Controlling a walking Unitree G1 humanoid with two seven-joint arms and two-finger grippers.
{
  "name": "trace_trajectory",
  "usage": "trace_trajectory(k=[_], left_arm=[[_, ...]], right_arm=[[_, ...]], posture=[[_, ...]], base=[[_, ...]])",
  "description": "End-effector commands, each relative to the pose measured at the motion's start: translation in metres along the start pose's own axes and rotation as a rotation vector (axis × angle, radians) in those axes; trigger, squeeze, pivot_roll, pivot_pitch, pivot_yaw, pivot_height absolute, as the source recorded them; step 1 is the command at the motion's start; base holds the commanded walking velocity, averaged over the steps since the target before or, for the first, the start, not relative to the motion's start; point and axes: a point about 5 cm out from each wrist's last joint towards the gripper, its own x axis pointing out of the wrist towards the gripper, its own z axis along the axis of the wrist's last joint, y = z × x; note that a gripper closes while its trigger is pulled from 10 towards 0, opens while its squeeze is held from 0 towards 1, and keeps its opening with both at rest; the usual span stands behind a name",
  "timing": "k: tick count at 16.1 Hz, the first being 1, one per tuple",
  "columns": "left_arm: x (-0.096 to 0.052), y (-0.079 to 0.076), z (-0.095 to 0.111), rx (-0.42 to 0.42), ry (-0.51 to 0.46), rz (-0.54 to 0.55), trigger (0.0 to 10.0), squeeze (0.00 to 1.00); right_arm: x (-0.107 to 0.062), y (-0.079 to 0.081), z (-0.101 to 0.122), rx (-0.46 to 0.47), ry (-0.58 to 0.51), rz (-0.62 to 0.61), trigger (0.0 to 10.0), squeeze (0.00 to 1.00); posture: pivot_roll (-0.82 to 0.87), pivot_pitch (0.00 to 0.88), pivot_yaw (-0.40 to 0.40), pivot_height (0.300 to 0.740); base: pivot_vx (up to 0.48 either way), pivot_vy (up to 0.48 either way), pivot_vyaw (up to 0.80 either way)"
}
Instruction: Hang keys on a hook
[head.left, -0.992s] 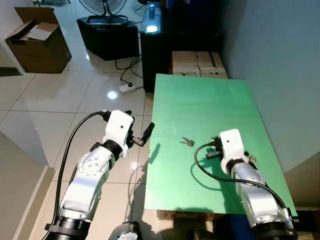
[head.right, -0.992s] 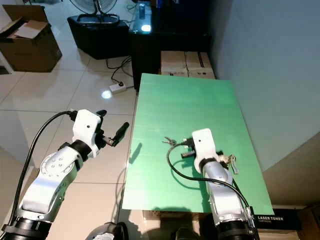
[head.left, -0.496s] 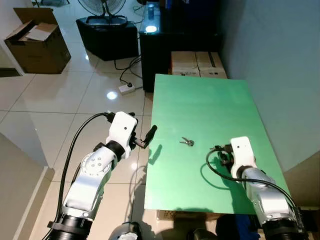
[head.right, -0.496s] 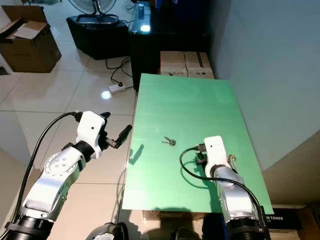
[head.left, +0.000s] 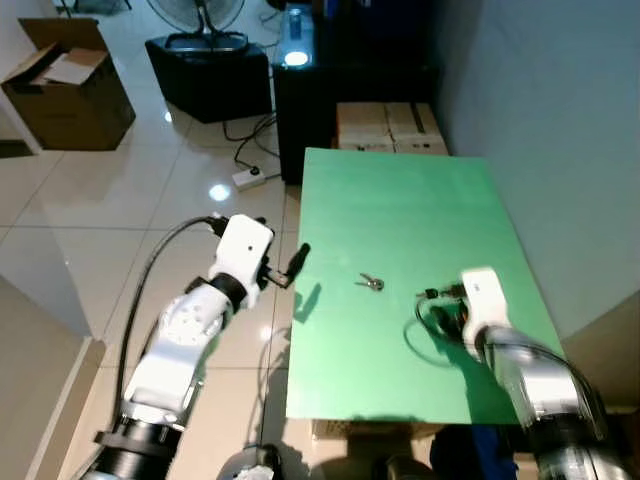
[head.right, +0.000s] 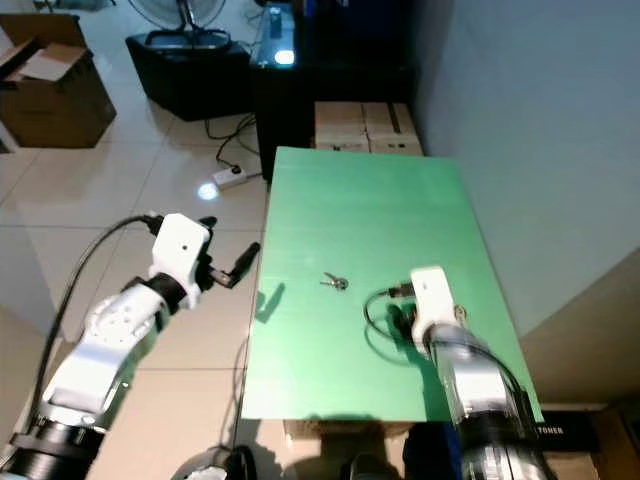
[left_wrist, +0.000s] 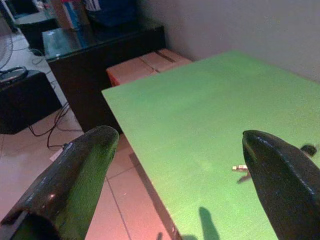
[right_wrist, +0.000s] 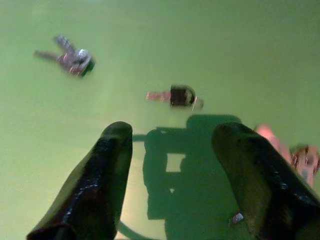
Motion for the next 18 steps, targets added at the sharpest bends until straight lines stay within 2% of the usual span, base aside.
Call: trace_trajectory(k=[1, 3, 5, 6, 9, 12, 16, 17, 18], left_arm=[[-0.001, 0.004, 0.006, 0.027, -0.001, -0.003, 10.0, 0.00], [-0.008, 0.009, 0.011, 0.047, 0.001, -0.007, 10.0, 0.00], [-0.024, 0.010, 0.022, 0.072, 0.006, -0.091, 10.0, 0.00], [-0.026, 0.011, 0.024, 0.074, 0.009, -0.102, 10.0, 0.00], [-0.043, 0.022, 0.037, 0.119, 0.038, -0.092, 10.0, 0.00], [-0.057, 0.026, 0.048, 0.118, 0.038, -0.071, 10.0, 0.00], [-0.063, 0.027, 0.055, 0.123, 0.052, -0.067, 10.0, 0.00], [-0.067, 0.026, 0.055, 0.124, 0.067, -0.077, 10.0, 0.00], [-0.068, 0.025, 0.054, 0.124, 0.073, -0.089, 10.0, 0.00]], right_arm=[[0.003, -0.008, 0.007, 0.018, -0.021, -0.005, 10.0, 1.00], [0.011, -0.013, 0.029, 0.022, -0.062, 0.019, 10.0, 1.00], [0.018, -0.016, 0.060, -0.010, -0.120, 0.074, 10.0, 1.00], [0.019, -0.016, 0.065, -0.017, -0.128, 0.075, 10.0, 1.00], [0.023, -0.013, 0.088, -0.087, -0.169, 0.067, 10.0, 1.00], [0.024, -0.008, 0.102, -0.125, -0.216, 0.055, 10.0, 1.00], [0.024, -0.002, 0.122, -0.115, -0.297, 0.035, 10.0, 1.00], [0.024, 0.004, 0.126, -0.146, -0.301, 0.070, 10.0, 0.00], [0.025, 0.008, 0.127, -0.172, -0.297, 0.092, 10.0, 0.00]], posture=[[-0.05, 0.188, 0.028, 0.740], [0.00, 0.257, 0.029, 0.740], [0.05, 0.328, 0.059, 0.740], [0.05, 0.343, 0.065, 0.740], [0.12, 0.461, 0.075, 0.740], [0.15, 0.486, 0.070, 0.740], [0.16, 0.497, 0.060, 0.740], [0.16, 0.497, 0.057, 0.740], [0.16, 0.498, 0.057, 0.740]], base=[[0.000, 0.000, 0.00], [0.000, 0.000, 0.00], [0.000, 0.000, 0.00], [0.000, 0.000, 0.00], [0.000, 0.000, 0.00], [0.000, 0.000, 0.00], [0.000, 0.000, 0.00], [0.000, 0.000, 0.00], [0.000, 0.000, 0.00]])
